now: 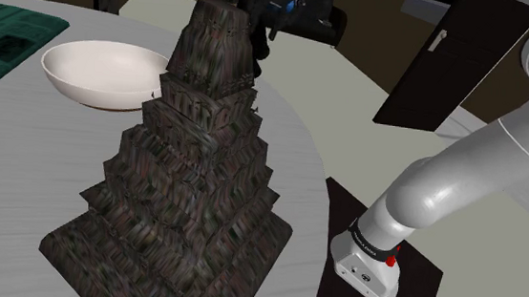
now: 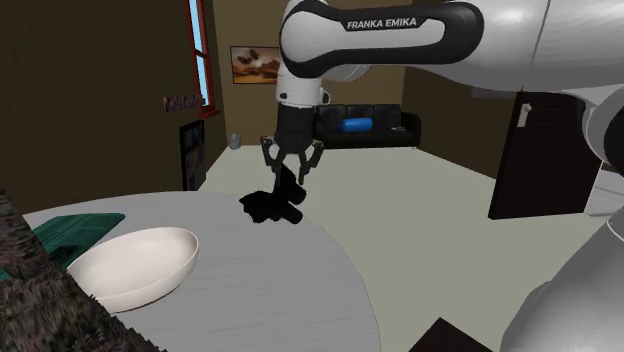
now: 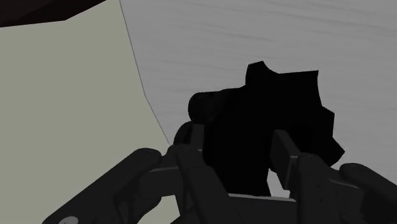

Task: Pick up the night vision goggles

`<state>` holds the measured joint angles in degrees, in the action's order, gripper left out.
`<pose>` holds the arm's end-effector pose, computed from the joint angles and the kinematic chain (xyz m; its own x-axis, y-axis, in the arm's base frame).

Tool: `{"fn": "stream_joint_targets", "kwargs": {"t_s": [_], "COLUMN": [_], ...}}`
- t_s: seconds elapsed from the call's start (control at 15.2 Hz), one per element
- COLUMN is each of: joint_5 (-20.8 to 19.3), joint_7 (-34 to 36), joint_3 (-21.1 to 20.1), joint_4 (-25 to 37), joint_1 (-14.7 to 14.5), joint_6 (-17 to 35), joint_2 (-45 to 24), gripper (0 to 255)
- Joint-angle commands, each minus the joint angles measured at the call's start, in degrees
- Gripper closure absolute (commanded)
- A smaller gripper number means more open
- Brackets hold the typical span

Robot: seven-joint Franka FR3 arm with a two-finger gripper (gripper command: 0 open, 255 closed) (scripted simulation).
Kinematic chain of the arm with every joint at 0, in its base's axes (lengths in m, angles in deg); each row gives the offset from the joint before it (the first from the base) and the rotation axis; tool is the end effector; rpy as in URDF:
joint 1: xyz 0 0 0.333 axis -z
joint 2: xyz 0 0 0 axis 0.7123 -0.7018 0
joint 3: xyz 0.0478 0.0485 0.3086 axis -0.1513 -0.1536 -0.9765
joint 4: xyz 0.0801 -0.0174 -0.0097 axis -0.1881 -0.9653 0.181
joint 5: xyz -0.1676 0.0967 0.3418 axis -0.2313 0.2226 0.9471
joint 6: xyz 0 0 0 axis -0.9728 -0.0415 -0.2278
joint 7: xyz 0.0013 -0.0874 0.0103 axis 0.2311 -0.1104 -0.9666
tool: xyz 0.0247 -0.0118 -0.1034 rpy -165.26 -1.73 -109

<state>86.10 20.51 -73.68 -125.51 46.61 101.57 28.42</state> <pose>0.4519 0.1580 0.6614 0.8947 -0.4407 0.0730 -0.4319 -0.8951 -0.1108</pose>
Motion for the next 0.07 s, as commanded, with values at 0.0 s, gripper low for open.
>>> {"fn": "stream_joint_targets", "kwargs": {"t_s": [0.0], "joint_5": [-0.03], "joint_7": [0.03], "joint_3": [0.02], "joint_4": [0.65], "joint_1": [0.02], "joint_6": [-0.54], "joint_2": [-0.08], "gripper": [255]}}
